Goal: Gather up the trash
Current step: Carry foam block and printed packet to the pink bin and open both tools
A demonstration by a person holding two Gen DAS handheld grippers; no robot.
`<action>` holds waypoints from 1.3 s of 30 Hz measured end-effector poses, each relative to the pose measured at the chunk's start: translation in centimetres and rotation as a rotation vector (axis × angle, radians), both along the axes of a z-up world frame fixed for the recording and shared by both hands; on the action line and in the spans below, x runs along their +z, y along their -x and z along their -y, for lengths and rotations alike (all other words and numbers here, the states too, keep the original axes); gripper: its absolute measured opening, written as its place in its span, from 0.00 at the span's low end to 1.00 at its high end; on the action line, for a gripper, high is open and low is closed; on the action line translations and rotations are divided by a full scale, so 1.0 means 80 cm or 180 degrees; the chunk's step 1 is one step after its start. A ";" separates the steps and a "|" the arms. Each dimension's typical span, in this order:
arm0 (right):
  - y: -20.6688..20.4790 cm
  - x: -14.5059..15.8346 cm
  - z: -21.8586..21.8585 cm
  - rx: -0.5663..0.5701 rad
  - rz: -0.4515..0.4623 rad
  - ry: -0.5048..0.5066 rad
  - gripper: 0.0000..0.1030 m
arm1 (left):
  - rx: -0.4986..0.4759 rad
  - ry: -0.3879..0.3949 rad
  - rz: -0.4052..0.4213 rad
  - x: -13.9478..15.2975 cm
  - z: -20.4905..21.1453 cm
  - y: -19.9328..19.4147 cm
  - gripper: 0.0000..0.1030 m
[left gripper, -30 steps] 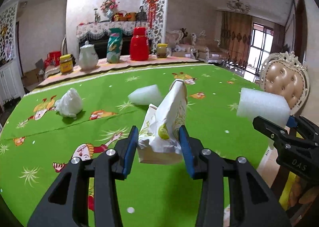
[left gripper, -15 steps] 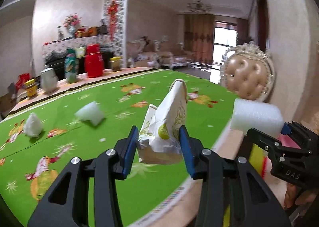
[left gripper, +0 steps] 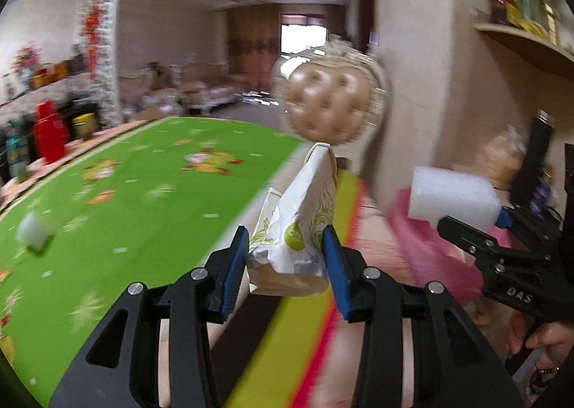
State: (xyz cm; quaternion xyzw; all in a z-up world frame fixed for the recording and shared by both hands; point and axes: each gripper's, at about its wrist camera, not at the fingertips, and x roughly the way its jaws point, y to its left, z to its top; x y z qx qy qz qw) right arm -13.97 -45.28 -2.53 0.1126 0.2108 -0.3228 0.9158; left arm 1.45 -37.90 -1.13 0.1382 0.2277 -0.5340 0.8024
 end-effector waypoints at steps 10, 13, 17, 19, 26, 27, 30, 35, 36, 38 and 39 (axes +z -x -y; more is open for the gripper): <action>0.116 -0.021 0.076 -0.0915 -0.0028 -0.0140 0.64 | -0.0899 -0.0163 -0.0348 -0.029 0.136 0.086 0.40; 0.134 -0.027 0.103 -0.1023 0.0012 -0.0260 0.64 | -0.1040 -0.0209 -0.0498 -0.036 0.165 0.098 0.40; 0.140 -0.035 0.123 -0.1002 0.0001 -0.0308 0.66 | -0.1164 -0.0206 -0.0686 -0.043 0.197 0.105 0.41; 0.134 -0.040 0.132 -0.0960 -0.0017 -0.0299 0.72 | -0.1246 -0.0178 -0.0781 -0.047 0.213 0.106 0.52; 0.128 -0.034 0.131 -0.0972 0.0014 -0.0264 0.80 | -0.0823 -0.0194 -0.0801 -0.058 0.181 0.058 0.88; 0.125 -0.035 0.128 -0.0956 -0.0012 -0.0258 0.80 | -0.0721 -0.0177 -0.0744 -0.057 0.170 0.046 0.90; 0.112 -0.039 0.117 -0.0840 -0.0031 -0.0322 0.80 | -0.0372 -0.0127 -0.0666 -0.055 0.137 0.012 0.95; 0.078 -0.035 0.093 -0.0633 -0.0094 -0.0296 0.81 | -0.0033 -0.0068 -0.0832 -0.050 0.088 -0.035 0.95; 0.068 -0.032 0.086 -0.0565 -0.0107 -0.0272 0.82 | 0.0000 -0.0053 -0.0835 -0.048 0.082 -0.040 0.95; 0.054 -0.028 0.076 -0.0470 -0.0127 -0.0245 0.82 | 0.0054 -0.0019 -0.0820 -0.042 0.065 -0.049 0.95; 0.044 -0.026 0.068 -0.0404 -0.0144 -0.0223 0.82 | 0.0087 -0.0014 -0.0792 -0.038 0.055 -0.054 0.95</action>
